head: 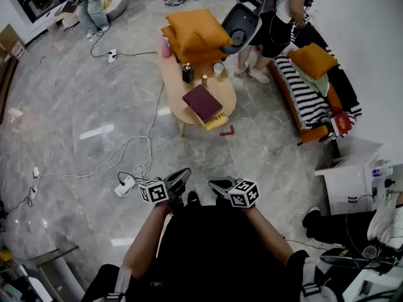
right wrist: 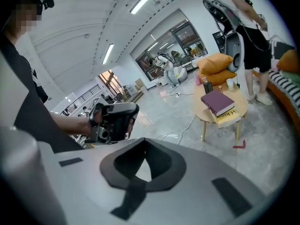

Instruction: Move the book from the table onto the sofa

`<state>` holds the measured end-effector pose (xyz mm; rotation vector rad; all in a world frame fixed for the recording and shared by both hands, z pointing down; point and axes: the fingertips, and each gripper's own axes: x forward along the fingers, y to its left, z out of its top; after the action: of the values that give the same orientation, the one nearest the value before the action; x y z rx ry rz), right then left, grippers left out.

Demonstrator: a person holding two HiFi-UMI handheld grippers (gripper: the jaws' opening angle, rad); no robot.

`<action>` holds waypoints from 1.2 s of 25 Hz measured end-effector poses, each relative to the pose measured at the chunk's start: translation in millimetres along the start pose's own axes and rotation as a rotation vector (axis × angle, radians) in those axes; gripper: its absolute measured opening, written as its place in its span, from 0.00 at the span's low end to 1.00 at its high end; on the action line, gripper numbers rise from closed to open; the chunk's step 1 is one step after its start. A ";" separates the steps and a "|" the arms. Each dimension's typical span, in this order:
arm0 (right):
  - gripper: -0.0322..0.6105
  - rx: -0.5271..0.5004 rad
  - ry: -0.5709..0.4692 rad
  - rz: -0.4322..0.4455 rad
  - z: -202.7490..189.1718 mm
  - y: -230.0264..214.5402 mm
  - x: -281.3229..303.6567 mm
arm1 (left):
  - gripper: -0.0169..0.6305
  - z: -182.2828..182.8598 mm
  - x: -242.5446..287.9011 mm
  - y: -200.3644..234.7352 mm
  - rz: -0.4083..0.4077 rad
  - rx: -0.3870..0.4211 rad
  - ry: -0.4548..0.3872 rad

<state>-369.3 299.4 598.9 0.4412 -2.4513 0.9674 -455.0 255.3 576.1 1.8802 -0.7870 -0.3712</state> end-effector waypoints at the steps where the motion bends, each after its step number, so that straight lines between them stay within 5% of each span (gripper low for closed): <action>1: 0.06 -0.012 0.008 0.010 2.9 2.8 5.4 | 0.04 0.4 -4.1 2.0 0.002 -0.003 -0.003; 14: 0.06 -0.177 0.157 0.195 34.7 26.9 69.6 | 0.04 34.8 -65.6 24.8 0.122 -0.016 -0.195; 19: 0.06 -0.207 0.176 0.232 45.5 25.7 78.2 | 0.04 35.2 -71.5 29.1 0.163 -0.023 -0.210; 30: 0.06 -0.153 0.144 0.216 81.7 -63.3 31.6 | 0.04 60.0 20.4 20.7 0.178 0.001 -0.188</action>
<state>-392.1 193.7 598.0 0.0533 -2.4528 0.8544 -481.7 194.5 570.6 1.7770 -1.0723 -0.4387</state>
